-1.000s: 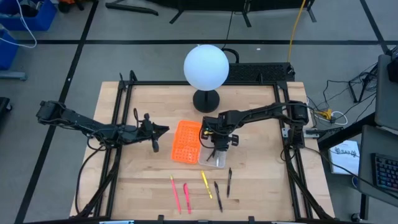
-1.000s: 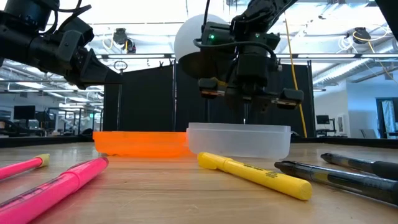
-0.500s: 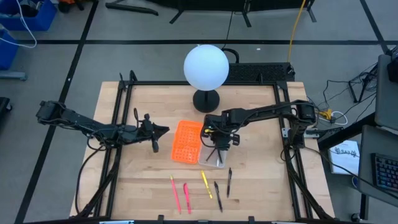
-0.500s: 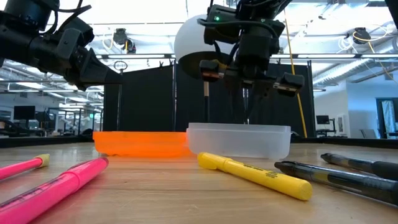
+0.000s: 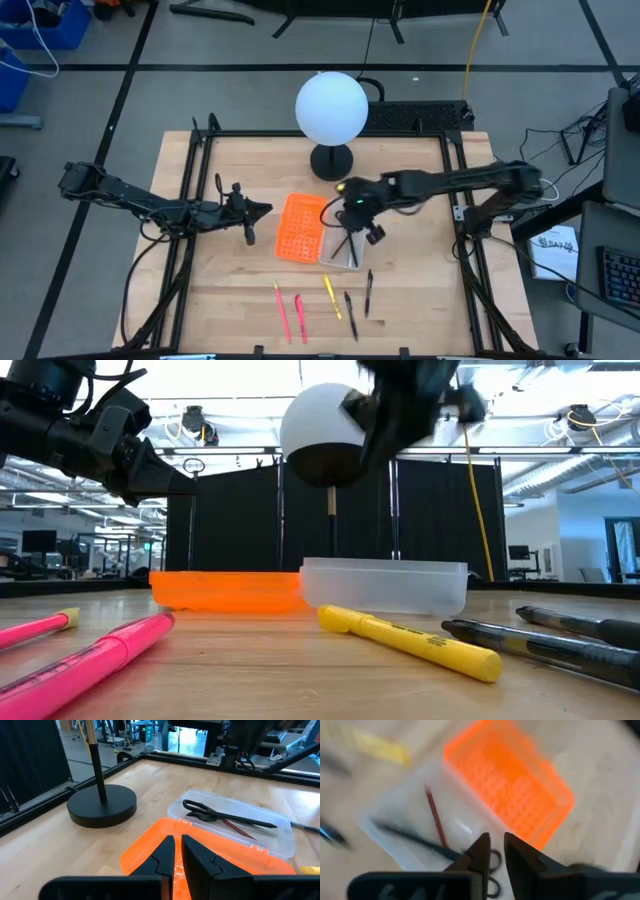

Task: Pick & place school supplies into a supply box
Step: Put the pink pencil into the pencil box

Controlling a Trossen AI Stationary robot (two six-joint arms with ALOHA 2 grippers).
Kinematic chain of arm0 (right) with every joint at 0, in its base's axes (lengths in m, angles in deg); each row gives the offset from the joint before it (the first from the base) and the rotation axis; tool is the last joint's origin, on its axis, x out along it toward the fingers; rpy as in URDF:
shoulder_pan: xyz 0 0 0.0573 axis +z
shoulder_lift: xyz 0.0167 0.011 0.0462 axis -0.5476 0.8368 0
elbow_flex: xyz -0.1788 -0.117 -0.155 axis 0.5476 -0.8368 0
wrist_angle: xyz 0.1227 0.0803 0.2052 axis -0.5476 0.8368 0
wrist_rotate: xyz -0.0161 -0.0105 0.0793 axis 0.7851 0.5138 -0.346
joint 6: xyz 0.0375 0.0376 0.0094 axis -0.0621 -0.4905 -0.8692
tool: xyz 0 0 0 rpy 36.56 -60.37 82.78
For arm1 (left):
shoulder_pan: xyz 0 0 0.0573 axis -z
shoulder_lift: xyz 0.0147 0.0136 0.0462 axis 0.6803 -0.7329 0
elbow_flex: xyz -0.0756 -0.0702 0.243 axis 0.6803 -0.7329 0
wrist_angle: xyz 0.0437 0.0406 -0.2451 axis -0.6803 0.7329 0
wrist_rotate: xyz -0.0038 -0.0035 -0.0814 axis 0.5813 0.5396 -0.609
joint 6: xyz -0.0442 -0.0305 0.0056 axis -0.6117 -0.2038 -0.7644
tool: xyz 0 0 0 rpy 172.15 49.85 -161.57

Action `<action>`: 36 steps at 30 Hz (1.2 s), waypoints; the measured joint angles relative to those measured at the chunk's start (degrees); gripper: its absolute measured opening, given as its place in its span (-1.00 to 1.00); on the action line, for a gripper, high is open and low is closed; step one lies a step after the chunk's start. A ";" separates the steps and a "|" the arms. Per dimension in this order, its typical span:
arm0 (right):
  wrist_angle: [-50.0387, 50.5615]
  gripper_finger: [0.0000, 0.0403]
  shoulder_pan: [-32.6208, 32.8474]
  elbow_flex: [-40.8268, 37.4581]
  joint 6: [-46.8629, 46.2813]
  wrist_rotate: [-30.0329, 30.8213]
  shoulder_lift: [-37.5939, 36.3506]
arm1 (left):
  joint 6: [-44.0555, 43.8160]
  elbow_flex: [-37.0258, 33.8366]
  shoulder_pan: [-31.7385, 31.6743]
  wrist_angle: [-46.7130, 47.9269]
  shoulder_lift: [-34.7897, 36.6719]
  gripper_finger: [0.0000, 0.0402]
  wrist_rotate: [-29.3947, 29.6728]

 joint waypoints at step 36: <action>-50.77 -1.00 10.80 -62.28 -37.46 16.41 -57.07 | -17.07 0.00 0.00 5.20 0.00 -0.79 3.06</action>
